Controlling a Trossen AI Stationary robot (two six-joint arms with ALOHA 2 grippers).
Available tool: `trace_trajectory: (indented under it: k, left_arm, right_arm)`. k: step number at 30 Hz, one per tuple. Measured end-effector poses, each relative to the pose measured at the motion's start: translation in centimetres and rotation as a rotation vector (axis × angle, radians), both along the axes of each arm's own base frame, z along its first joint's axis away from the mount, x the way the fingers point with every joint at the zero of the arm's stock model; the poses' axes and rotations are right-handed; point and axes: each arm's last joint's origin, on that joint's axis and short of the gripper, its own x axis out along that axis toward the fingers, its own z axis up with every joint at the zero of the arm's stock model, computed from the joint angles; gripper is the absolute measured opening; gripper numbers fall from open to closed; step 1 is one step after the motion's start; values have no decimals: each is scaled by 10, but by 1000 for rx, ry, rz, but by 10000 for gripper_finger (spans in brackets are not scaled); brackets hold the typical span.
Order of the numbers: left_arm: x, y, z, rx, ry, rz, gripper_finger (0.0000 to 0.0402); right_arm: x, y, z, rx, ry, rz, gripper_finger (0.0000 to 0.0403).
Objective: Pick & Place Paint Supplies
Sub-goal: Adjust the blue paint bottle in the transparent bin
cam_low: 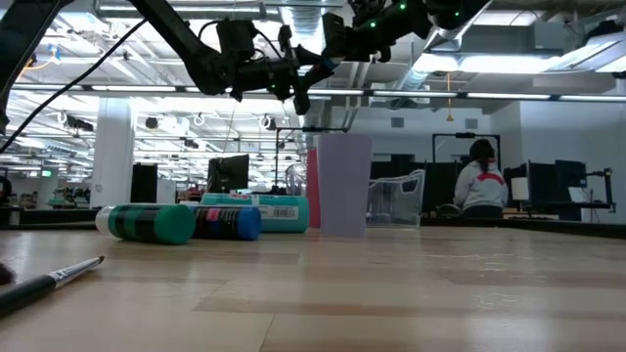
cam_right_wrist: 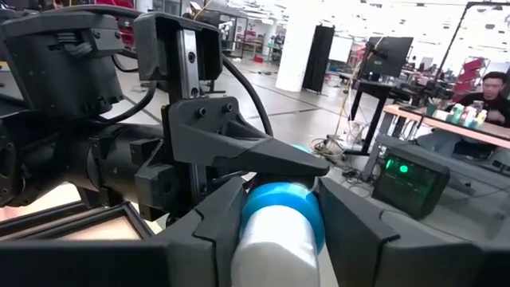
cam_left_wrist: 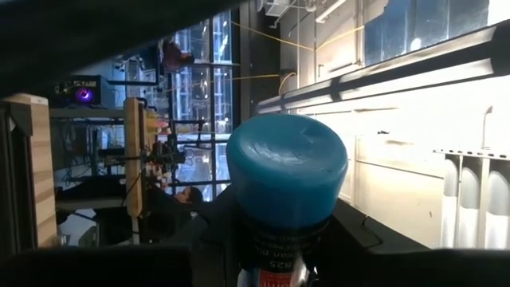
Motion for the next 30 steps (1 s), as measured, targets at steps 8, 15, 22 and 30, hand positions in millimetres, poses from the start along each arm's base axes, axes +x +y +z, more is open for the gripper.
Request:
trace_trajectory:
  k: [8, 15, 22, 30]
  left_arm:
    - [0, -1, 0, 5, 3, -16, 102]
    - [-2, -6, 14, 57, -66, -27, 102]
    - [-1, -4, 9, 38, -51, -8, 102]
    - [-1, -3, 8, 37, -41, -1, 102]
  right_arm:
    - [2, 6, -2, 8, 22, -2, 180]
    - [4, 4, -18, 41, 100, -16, 232]
    - [4, 7, -12, 28, 72, -20, 226]
    - [9, 21, -8, 17, 47, 16, 212]
